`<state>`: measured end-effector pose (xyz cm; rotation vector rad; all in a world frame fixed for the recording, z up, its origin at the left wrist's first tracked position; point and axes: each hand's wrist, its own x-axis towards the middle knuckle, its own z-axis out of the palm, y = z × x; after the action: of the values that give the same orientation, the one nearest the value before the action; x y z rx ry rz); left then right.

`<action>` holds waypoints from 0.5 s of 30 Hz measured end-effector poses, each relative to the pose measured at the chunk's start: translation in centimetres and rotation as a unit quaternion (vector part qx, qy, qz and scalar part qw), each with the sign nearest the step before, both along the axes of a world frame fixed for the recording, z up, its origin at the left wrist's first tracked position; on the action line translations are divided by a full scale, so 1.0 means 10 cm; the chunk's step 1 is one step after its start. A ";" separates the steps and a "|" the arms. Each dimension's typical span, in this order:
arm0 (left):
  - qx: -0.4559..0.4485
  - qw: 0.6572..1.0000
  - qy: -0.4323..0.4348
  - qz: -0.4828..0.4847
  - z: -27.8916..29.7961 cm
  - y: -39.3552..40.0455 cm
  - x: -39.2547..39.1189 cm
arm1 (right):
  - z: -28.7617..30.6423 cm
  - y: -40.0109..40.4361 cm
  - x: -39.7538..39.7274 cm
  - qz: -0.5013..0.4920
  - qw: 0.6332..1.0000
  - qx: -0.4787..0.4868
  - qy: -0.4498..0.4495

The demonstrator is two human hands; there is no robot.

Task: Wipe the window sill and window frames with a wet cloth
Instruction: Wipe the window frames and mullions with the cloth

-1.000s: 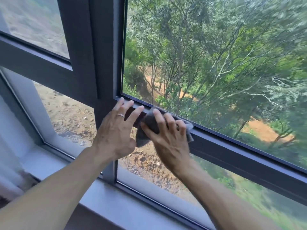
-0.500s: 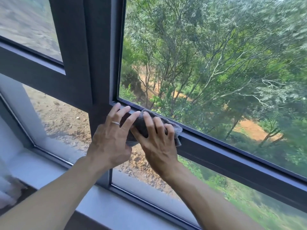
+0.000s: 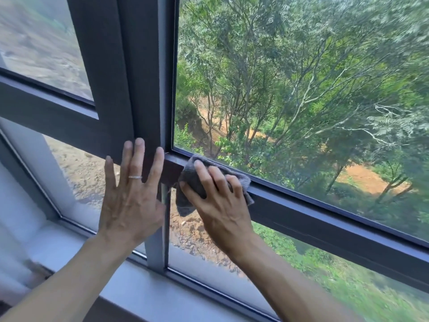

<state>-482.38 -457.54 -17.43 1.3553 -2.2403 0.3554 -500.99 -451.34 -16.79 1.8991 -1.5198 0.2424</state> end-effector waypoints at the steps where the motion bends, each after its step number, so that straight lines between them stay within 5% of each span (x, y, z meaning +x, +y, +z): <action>1: 0.004 1.000 -0.011 0.002 -0.02 -0.05 0.05 | -0.02 0.08 -0.09 0.003 1.000 0.002 0.003; 15: -0.025 0.995 0.014 -0.099 -0.15 -0.31 0.49 | -0.05 -0.16 0.21 -0.017 0.999 0.015 0.043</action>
<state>-477.46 -460.66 -18.95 1.0942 -2.3017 0.3166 -498.91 -452.91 -17.33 1.8812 -1.5044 0.1209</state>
